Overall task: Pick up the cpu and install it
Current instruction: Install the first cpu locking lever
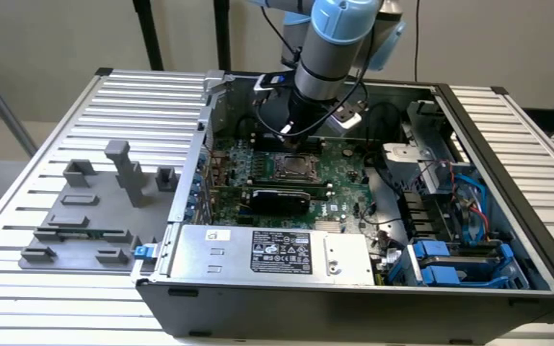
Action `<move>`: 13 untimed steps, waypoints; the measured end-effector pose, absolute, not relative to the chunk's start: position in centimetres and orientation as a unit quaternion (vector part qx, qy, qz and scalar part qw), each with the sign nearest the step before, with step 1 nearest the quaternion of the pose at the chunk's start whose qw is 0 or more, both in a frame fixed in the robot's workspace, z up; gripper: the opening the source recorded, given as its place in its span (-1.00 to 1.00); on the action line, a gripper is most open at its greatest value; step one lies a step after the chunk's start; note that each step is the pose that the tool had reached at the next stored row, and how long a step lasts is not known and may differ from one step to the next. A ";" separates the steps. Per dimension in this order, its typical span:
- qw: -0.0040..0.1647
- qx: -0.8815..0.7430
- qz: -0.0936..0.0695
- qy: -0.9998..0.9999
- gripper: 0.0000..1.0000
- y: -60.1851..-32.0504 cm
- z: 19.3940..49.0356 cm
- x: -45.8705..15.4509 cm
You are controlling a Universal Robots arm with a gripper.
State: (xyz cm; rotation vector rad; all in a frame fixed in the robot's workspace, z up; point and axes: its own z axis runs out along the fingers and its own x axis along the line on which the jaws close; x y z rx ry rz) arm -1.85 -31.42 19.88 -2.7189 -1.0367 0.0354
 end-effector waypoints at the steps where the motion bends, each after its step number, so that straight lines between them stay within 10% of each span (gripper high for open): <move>1: 0.116 -0.928 0.012 -0.354 -0.79 -31.4 19.9 -1.7; 13: 0.116 -0.927 0.012 -0.356 -0.79 -31.4 19.9 -0.4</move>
